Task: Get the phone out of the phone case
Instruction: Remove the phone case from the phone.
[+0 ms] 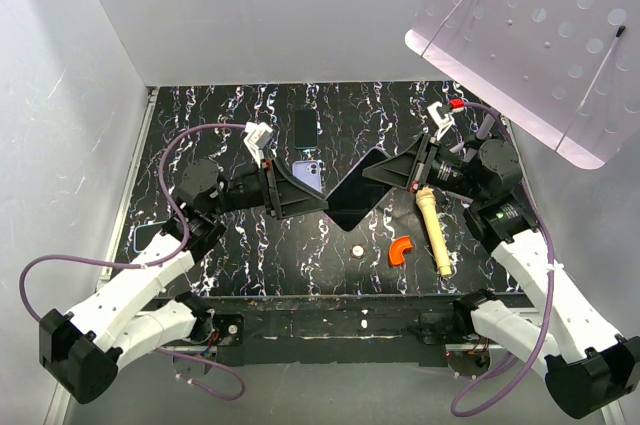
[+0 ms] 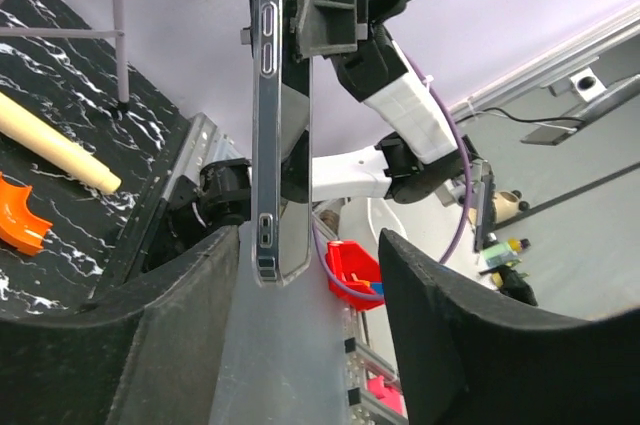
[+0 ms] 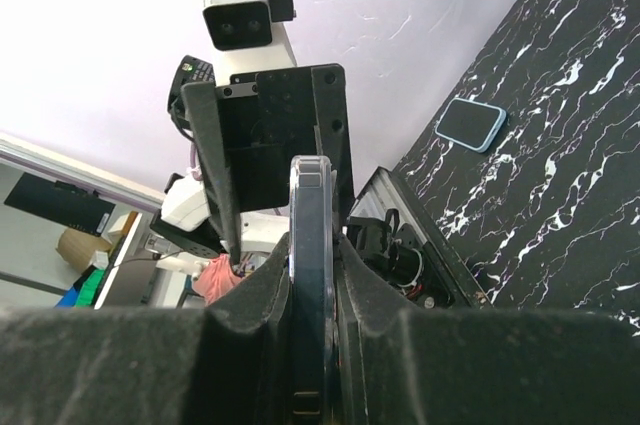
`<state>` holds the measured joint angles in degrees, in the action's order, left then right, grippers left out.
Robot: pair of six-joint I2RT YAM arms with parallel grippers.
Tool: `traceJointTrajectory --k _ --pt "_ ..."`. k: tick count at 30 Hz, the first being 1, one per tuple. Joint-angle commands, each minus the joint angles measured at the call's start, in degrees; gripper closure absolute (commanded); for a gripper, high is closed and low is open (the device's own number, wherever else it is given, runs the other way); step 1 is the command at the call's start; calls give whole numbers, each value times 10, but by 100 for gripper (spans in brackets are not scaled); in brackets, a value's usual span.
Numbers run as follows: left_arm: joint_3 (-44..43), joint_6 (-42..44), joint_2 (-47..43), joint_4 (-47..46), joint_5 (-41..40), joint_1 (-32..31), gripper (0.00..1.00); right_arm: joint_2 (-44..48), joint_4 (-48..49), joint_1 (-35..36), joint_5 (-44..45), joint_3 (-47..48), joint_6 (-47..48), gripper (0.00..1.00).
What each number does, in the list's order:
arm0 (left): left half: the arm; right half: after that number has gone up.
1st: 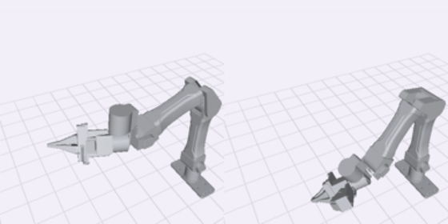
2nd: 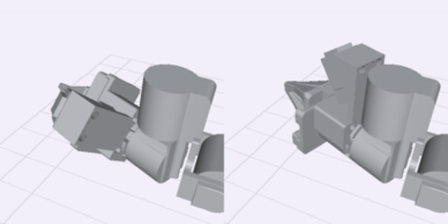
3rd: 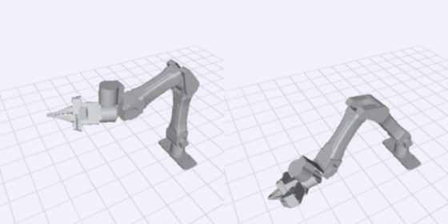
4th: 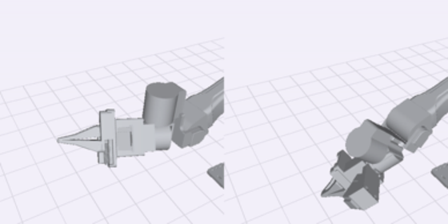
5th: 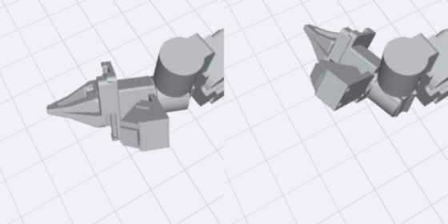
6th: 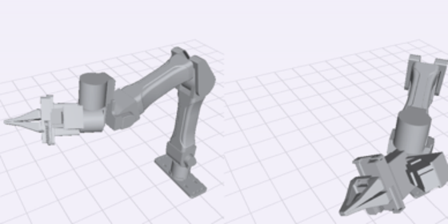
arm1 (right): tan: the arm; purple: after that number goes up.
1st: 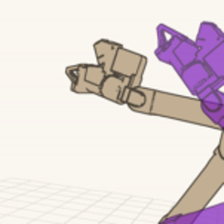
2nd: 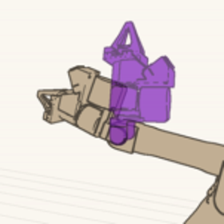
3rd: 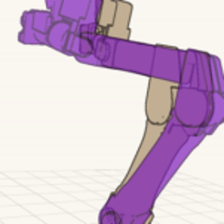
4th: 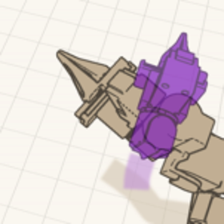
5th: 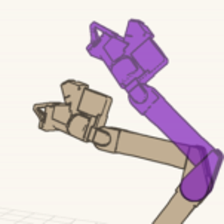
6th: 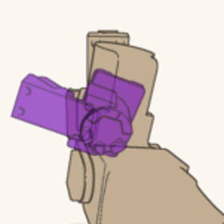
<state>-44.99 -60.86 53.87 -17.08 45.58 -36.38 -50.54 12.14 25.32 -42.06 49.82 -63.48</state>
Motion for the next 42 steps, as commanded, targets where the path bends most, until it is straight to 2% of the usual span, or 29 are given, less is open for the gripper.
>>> traceJointTrajectory --k 1,3,11,15,19,23,27,29,31,34,35,38,40,42 --pt "25 -46 -4 -83 63 18 48 13 55 -15 -33 35 -36 99" --pt "31 -55 -2 -103 75 18 54 13 64 -19 -38 36 -45 99" --pt "34 -89 23 -194 126 18 61 12 95 -27 -46 32 -82 99" --pt "32 -100 35 -205 129 18 66 4 105 -28 -57 36 -87 99" --pt "15 -104 57 -200 126 18 74 4 93 -27 -66 43 -66 99" --pt "15 -132 78 -233 123 18 85 11 53 -27 -61 51 -34 99" --pt "21 -147 90 -251 126 18 90 14 39 -27 -63 55 -16 99" --pt "25 -155 95 -272 130 18 99 16 42 -27 -64 54 -14 99" --pt "34 -167 96 -336 138 18 100 13 68 -27 -70 49 -38 99" --pt "68 -161 81 -529 155 18 100 3 120 -27 -86 46 -108 99" --pt "63 -121 71 -522 161 19 100 -3 148 -27 -91 43 -142 99" --pt "39 -23 51 -418 159 19 100 -11 262 -20 -100 27 -235 99" --pt "22 -35 77 -460 168 19 100 -12 336 -16 -96 19 -293 99" --pt "7 -85 115 -520 174 19 100 -13 381 -12 -90 22 -330 99"
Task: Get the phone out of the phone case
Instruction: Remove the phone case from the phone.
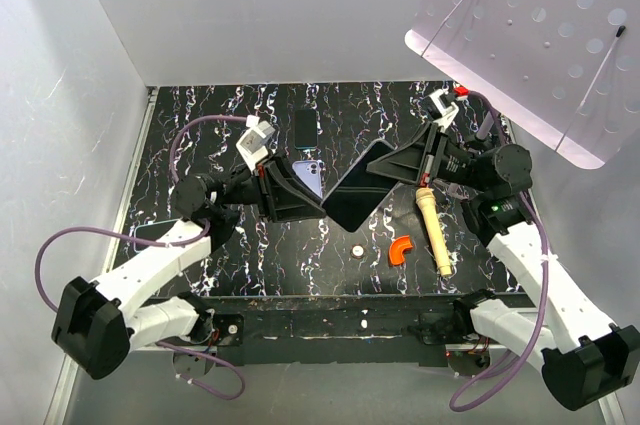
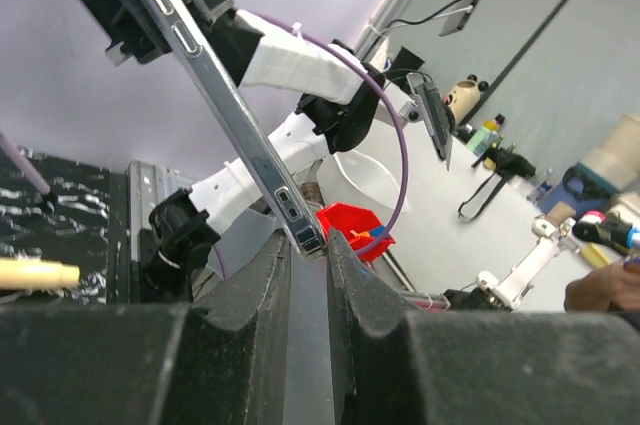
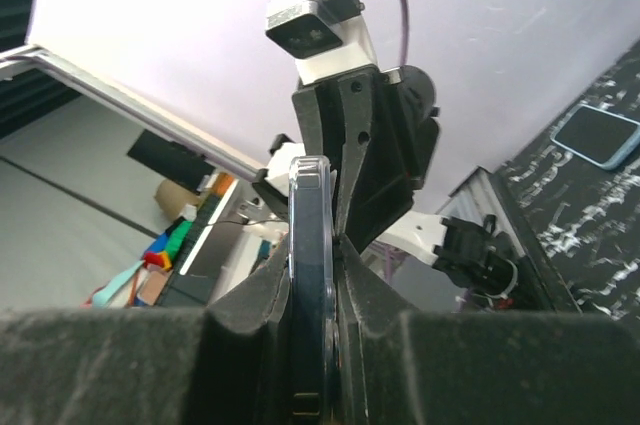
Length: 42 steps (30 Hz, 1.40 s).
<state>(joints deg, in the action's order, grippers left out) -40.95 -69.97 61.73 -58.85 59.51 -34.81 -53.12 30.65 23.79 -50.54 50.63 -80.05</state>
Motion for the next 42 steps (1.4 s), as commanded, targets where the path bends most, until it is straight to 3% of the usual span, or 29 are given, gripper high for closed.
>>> traceJointTrajectory --k 1,6,13,42 --pt "-38 -19 57 -132 33 4 100 12 203 6 -5 19 -175 99" --pt "-50 -86 123 -208 8 4 100 11 240 16 13 25 -219 99" --pt "-48 -123 144 -295 -18 2 100 -37 417 19 48 -1 -336 99" --pt "-62 -64 144 -295 -55 -16 100 -100 455 77 105 55 -352 99"
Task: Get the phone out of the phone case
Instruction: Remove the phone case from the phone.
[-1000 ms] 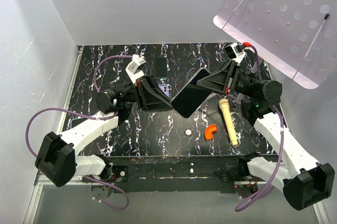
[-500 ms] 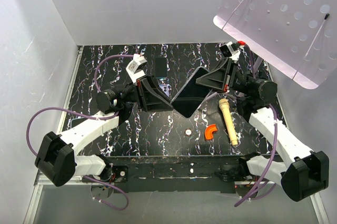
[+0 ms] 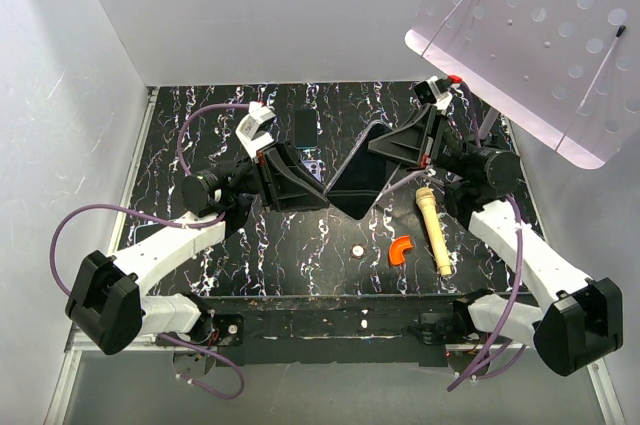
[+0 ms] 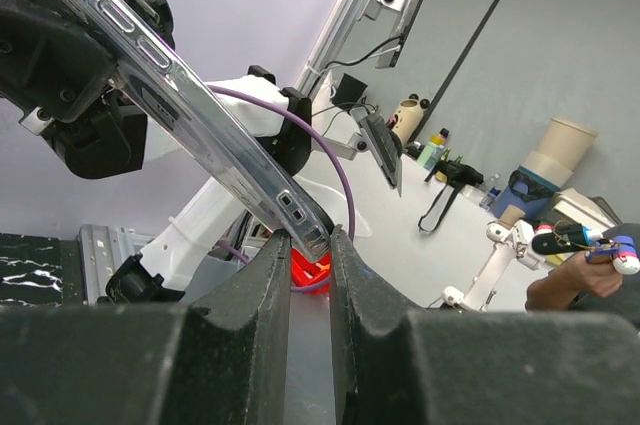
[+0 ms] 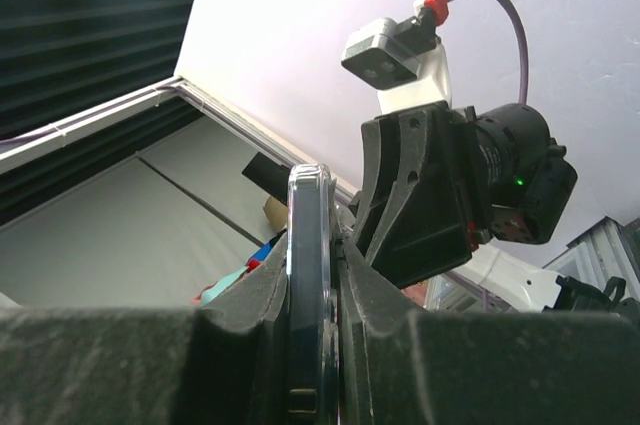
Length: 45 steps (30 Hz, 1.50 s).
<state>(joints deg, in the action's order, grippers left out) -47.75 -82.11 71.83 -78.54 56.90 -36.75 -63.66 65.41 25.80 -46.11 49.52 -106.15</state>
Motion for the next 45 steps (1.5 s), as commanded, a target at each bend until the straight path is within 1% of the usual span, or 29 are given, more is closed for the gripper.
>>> traceJointTrajectory --k 1,5,8,9,11,12,13,14,15,18,21,24,25,26,27,29,30,34,38,41,43,45 --pt "6 59 42 -98 -29 3 100 -1 114 63 63 71 -93 99" --pt "0 62 45 -98 -27 4 100 -16 110 86 69 86 -81 99" --pt "0 59 45 -89 -32 5 100 -9 94 89 65 86 -70 99" --pt "3 59 45 -77 -38 5 100 -2 81 89 66 81 -61 99" --pt "14 72 33 -17 -63 9 100 10 62 88 71 68 -50 99" --pt "24 96 18 29 -73 10 100 16 52 88 75 62 -43 99" --pt "32 130 -6 99 -86 11 100 20 44 88 78 59 -39 99" --pt "35 189 -42 205 -111 8 100 25 32 87 80 58 -32 99" --pt "35 247 -77 289 -135 0 100 28 22 88 83 56 -24 99" --pt "-2 447 -155 618 -269 -33 100 35 -11 88 98 57 8 99" --pt "-24 443 -151 712 -301 -38 100 35 -51 90 98 74 56 99" --pt "-24 405 -138 722 -320 -45 100 38 -84 94 109 84 101 99" --pt "-18 385 -136 713 -326 -48 100 42 -99 98 116 88 131 99" --pt "-12 364 -134 699 -327 -50 97 47 -117 101 120 91 167 99" --pt "-5 345 -130 685 -328 -51 94 57 -152 108 130 93 206 99" --pt "0 315 -122 667 -326 -56 92 75 -229 122 158 94 286 99" --pt "-3 308 -117 667 -328 -60 91 76 -239 130 168 94 301 99" --pt "-6 285 -102 669 -333 -62 86 68 -223 150 187 80 318 99" --pt "10 249 -92 618 -328 -68 75 73 -247 171 221 68 354 99" --pt "11 244 -73 597 -312 -75 71 68 -234 178 240 53 372 99" --pt "15 245 -66 587 -306 -82 73 65 -244 181 249 55 389 99" --pt "30 258 -66 582 -311 -86 85 70 -268 181 264 57 397 99"
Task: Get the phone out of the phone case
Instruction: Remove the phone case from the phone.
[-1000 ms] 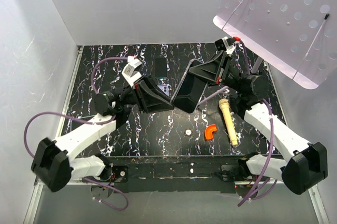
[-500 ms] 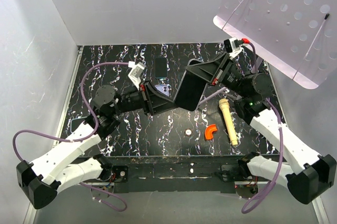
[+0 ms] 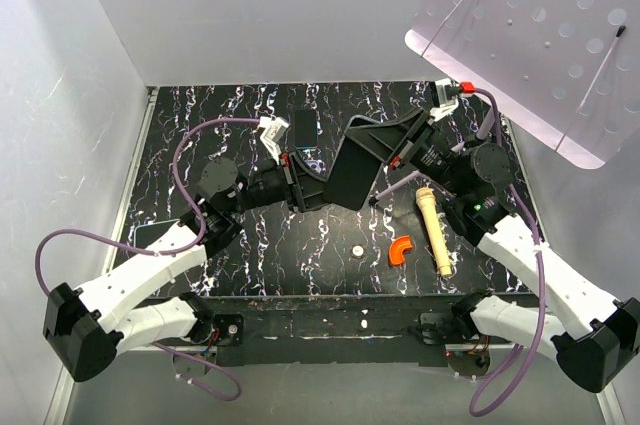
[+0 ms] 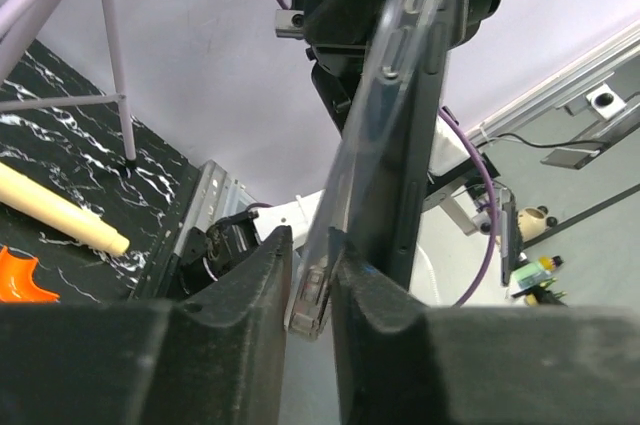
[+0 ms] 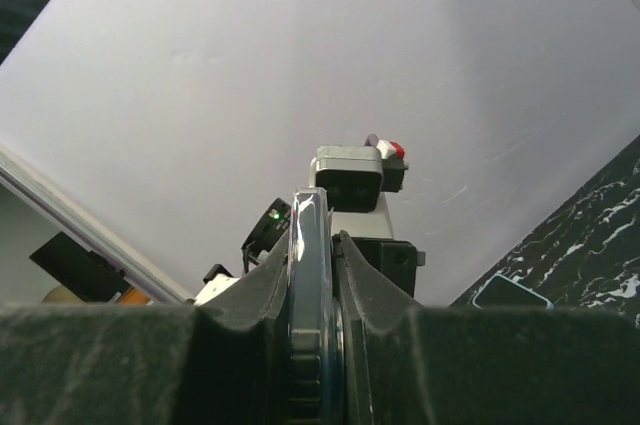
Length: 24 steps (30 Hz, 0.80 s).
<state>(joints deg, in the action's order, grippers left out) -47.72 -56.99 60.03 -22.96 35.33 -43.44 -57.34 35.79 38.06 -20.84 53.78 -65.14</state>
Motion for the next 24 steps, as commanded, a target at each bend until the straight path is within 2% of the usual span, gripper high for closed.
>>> traceJointTrajectory --k 1,3,6,9,11,13,15,18,19,24 --pt "38 20 49 27 -101 -19 92 10 14 58 20 14 -15 99" --pt "53 66 37 36 -129 -21 99 17 -22 59 45 16 -39 99" --pt "64 176 10 80 -218 -25 100 18 -43 59 60 9 -140 99" --pt "104 290 -14 43 -345 -36 100 -1 42 61 57 -36 -280 99" --pt "122 343 -17 7 -408 -37 100 -10 85 67 66 -60 -334 99" --pt "102 372 -11 27 -428 -37 100 -4 85 68 69 -69 -338 99" --pt "86 363 -12 51 -420 -38 100 8 59 65 69 -63 -299 99" --pt "62 314 -24 96 -354 -37 100 45 -13 46 65 -49 -193 99" --pt "56 292 -26 121 -319 -37 91 56 -59 38 67 -44 -164 99" --pt "70 231 -71 172 -178 -37 41 81 -130 -26 24 -26 -94 99"
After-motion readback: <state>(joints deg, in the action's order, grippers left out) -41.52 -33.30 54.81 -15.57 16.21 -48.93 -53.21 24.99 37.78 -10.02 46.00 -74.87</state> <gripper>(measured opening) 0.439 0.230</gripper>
